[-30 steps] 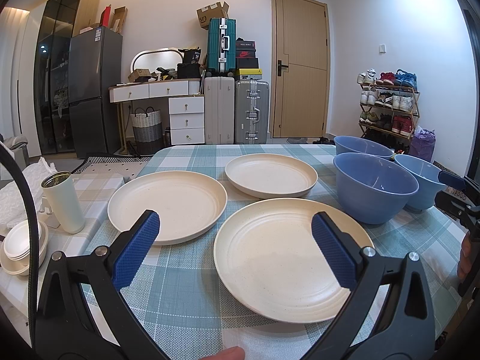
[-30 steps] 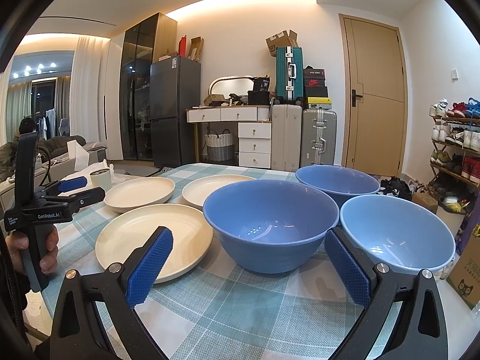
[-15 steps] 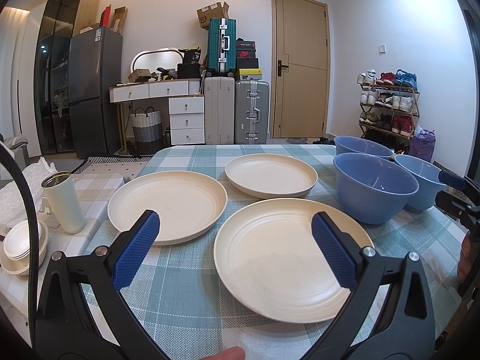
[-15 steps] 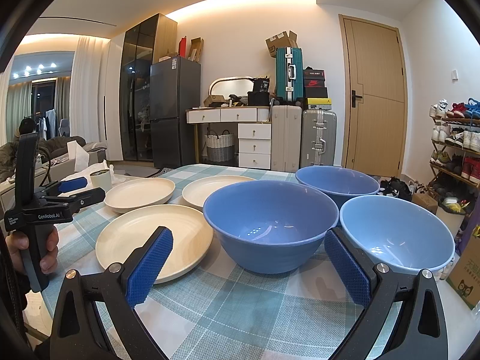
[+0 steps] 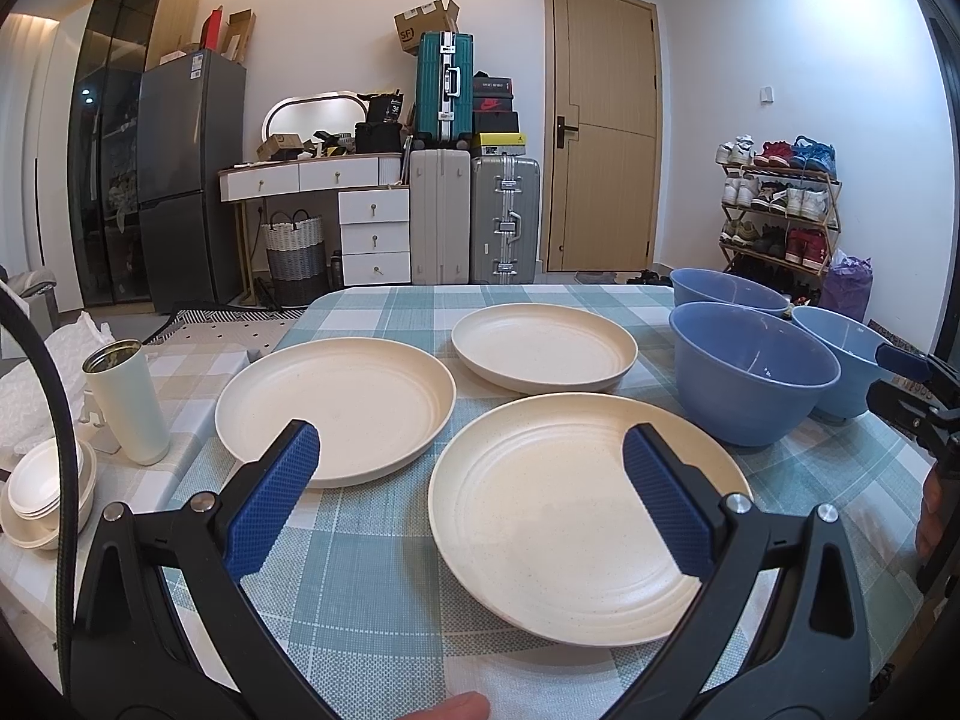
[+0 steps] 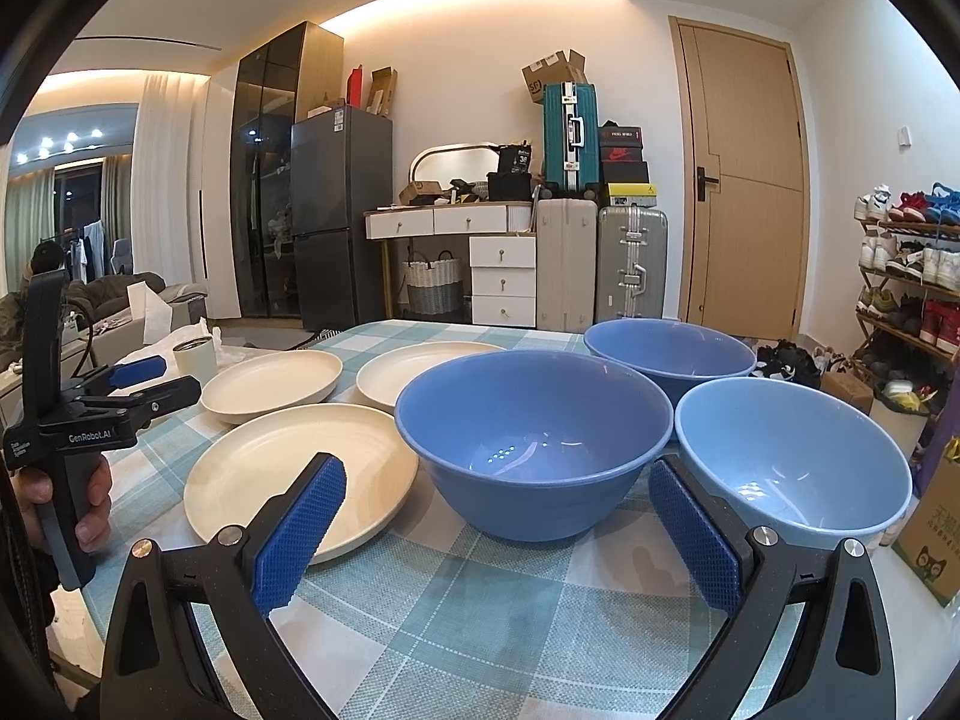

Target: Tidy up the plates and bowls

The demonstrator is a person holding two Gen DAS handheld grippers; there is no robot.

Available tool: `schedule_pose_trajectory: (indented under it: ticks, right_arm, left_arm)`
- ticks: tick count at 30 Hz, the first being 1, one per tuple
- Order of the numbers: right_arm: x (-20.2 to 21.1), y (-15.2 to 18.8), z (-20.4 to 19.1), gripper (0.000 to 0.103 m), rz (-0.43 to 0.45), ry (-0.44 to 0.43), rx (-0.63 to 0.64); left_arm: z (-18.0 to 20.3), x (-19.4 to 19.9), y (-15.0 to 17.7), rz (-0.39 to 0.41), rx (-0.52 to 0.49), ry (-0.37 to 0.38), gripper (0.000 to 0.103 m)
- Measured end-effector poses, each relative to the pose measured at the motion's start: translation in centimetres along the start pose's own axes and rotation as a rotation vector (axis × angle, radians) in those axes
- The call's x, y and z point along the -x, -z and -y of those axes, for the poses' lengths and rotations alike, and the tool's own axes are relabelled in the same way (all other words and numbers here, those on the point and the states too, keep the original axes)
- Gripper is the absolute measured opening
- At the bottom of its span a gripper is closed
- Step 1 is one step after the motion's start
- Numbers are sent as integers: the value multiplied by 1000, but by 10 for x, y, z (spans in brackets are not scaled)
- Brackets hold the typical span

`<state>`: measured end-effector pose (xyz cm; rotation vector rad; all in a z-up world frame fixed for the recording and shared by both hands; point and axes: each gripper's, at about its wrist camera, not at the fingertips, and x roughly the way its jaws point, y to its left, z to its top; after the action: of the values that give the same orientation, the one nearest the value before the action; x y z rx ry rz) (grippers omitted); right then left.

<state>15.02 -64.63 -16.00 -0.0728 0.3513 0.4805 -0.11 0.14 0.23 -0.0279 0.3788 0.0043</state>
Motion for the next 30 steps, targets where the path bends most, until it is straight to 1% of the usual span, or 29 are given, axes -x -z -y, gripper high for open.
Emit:
schedule_pose_trajectory:
  ticks: [16, 20, 30]
  right_arm:
    - [-10, 2, 7, 103, -17, 1, -12]
    - [-14, 1, 7, 103, -33, 8, -5]
    - [-15, -16, -4, 103, -62, 1, 38]
  left_arm:
    - [-5, -3, 0, 6, -4, -9, 101]
    - [-6, -3, 2, 12, -9, -22, 101]
    - [-10, 7, -14, 5, 3, -81, 101]
